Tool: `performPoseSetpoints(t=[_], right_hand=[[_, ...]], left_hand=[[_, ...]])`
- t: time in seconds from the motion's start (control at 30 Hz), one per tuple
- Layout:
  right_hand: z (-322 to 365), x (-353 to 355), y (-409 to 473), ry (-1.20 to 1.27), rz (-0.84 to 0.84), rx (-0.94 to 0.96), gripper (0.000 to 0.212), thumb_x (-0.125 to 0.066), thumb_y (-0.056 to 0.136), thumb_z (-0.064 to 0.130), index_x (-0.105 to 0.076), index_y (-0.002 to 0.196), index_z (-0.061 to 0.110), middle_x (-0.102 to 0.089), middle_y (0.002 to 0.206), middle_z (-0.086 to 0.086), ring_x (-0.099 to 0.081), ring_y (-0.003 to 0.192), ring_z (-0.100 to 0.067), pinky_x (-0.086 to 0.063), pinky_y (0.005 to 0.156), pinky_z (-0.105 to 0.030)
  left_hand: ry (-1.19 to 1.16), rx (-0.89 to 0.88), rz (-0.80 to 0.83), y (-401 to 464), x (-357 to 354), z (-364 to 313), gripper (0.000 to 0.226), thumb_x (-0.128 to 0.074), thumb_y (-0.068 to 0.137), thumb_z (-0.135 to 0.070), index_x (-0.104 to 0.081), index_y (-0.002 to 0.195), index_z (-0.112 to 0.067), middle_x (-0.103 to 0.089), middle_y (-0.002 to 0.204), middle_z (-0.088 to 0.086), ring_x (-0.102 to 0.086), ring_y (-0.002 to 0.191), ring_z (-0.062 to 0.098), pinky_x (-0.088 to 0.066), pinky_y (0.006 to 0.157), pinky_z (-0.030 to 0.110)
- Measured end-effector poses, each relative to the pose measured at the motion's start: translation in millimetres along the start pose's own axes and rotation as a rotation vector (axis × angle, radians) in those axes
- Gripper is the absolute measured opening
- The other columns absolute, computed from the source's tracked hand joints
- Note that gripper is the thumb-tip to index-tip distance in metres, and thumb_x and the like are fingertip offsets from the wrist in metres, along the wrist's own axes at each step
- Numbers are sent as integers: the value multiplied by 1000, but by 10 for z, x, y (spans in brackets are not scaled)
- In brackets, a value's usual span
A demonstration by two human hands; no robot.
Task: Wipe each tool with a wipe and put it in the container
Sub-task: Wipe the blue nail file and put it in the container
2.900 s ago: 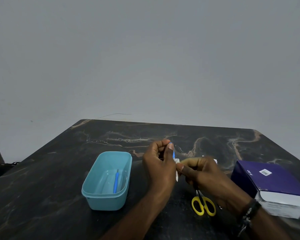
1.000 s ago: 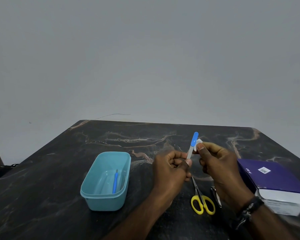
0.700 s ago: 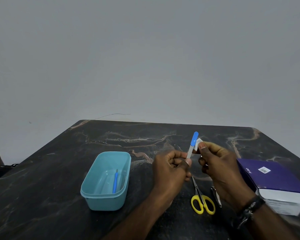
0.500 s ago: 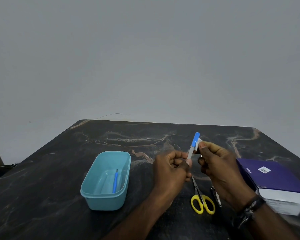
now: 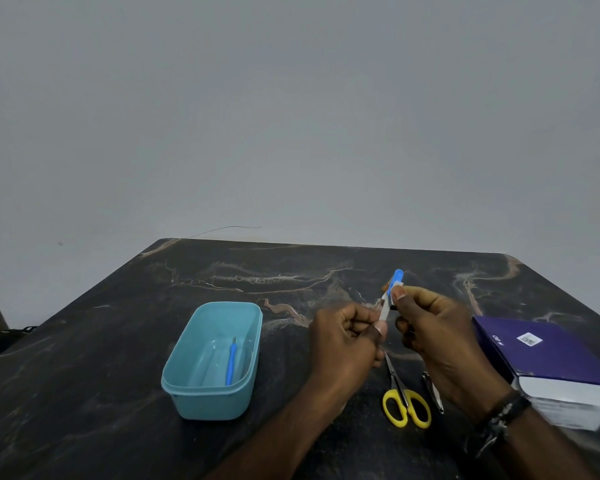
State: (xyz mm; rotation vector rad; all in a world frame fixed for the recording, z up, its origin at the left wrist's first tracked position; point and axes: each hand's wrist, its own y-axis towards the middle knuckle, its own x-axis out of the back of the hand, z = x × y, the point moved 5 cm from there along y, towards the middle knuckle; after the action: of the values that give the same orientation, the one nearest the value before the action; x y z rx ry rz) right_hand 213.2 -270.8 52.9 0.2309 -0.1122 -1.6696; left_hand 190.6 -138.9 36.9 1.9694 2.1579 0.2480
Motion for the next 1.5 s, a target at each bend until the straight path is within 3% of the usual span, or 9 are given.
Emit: performPoseSetpoints(t=[0.17, 0.37, 0.63, 0.83, 0.93, 1.1, 1.23, 1.4, 1.5], right_hand=[[-25, 5, 17, -22, -10, -6, 16, -60, 92, 19, -74, 90, 12, -47, 63, -11, -38, 52, -12, -33, 43, -22], [-26, 68, 41, 33, -64, -2, 17, -61, 91, 19, -73, 83, 11, -47, 78, -15, -32, 55, -15, -28, 42, -22], [-65, 1, 7, -14, 11, -61, 20, -65, 88, 22, -72, 88, 4, -47, 68, -15, -36, 51, -12, -31, 41, -20], [2, 104, 26, 102, -119, -53, 15, -63, 90, 19, -71, 82, 9, -49, 82, -16, -34, 49, -9, -29, 43, -19], [-7, 74, 12, 113, -65, -98, 16, -63, 90, 20, -71, 84, 8, -51, 84, -16, -36, 50, -10, -30, 41, -18], [-29, -31, -23, 132, 86, -179, 14, -60, 90, 17, -69, 88, 6, -64, 82, -6, -39, 52, -8, -26, 41, -18], [-28, -87, -62, 73, 191, -210, 16, -62, 88, 19, -70, 81, 7, -68, 83, -5, -41, 52, -7, -28, 39, -17], [-14, -164, -120, 14, 308, -239, 20, -68, 76, 23, -71, 79, 4, -68, 83, -9, -41, 49, -6, -28, 39, -16], [-20, -213, -153, -6, 372, -248, 14, -67, 80, 18, -72, 78, 5, -68, 79, -10, -40, 48, -6, -27, 39, -16]], left_hand=[[17, -11, 20, 2, -6, -11, 3, -68, 87, -6, -71, 86, -5, -68, 67, 9, -61, 48, 12, -54, 50, 28], [35, -22, 48, -16, -34, -14, 5, -67, 86, -4, -70, 83, -8, -67, 65, 8, -61, 49, 12, -54, 51, 28], [23, -40, -8, 25, 10, 3, 7, -67, 86, -6, -70, 80, -8, -67, 65, 9, -60, 48, 14, -52, 51, 30], [76, -59, 18, 9, -24, 7, 10, -68, 82, -8, -72, 76, -15, -67, 64, 4, -62, 56, 17, -58, 62, 46], [30, -60, -81, 24, 46, -20, 15, -67, 83, -7, -73, 76, -19, -66, 62, -2, -62, 58, 15, -59, 62, 48], [-229, -46, -286, 37, 187, -136, 13, -67, 87, -3, -71, 87, -15, -68, 66, -1, -62, 57, 9, -57, 55, 30], [-325, -75, -374, 34, 247, -179, 18, -68, 85, -2, -66, 100, -11, -68, 69, 0, -63, 58, 9, -56, 54, 26], [-335, -56, -400, 26, 250, -192, 3, -68, 86, -7, -68, 88, -5, -65, 60, 3, -60, 54, 11, -55, 52, 24], [-331, -24, -414, 20, 256, -182, 13, -68, 87, -11, -68, 81, 0, -63, 58, 9, -57, 51, 13, -53, 51, 22]])
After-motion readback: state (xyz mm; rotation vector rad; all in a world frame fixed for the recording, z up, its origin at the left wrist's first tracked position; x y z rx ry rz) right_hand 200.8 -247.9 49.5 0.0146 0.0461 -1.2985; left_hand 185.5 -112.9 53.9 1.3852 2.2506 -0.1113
